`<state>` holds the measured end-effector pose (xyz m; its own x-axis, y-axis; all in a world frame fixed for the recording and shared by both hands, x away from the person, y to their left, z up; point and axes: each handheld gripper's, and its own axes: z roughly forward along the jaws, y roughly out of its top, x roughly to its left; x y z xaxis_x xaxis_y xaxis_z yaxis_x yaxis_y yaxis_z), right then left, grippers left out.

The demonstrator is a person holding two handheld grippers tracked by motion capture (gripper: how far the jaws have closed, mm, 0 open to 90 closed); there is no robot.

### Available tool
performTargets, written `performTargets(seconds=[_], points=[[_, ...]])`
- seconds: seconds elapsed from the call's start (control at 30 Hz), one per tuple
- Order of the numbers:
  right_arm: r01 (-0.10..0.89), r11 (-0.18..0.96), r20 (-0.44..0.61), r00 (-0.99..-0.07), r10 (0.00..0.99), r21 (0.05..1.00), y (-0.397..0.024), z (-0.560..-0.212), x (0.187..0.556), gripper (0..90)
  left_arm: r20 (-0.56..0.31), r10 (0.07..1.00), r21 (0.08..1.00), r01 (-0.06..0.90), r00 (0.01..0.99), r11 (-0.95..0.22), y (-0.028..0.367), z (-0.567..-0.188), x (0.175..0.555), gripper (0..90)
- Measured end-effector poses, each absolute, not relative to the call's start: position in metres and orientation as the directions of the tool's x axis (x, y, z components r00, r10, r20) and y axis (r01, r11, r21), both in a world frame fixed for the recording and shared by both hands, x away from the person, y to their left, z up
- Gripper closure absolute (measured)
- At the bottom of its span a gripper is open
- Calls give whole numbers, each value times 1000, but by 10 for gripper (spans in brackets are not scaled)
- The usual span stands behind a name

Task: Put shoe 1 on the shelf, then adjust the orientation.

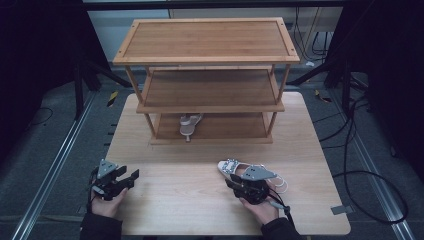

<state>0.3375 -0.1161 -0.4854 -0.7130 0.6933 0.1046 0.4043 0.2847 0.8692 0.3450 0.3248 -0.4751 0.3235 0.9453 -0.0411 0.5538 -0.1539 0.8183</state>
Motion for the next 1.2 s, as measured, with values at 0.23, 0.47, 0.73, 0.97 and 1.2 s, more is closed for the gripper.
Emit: performTargets(seconds=[0.23,0.47,0.73,0.97,1.2], points=[[324,215,87,-711,697,921,-135,-447,327,451,-42,944,818,554,326,-155,325,-475,345,437],[324,197,70,-657,751,925,-164,-431,329,333,-45,944,818,554,328,-153,325,-475,345,437],[369,178,89,-602,793,912,-193,-430,330,198,-37,945,818,553,325,-158,325,-474,345,437],[391,173,106,-598,794,904,-210,-443,322,123,-34,946,817,554,324,-160,324,-475,346,437],[408,282,55,-645,762,868,-222,-457,323,118,-33,945,816,555,325,-162,324,-475,346,438]])
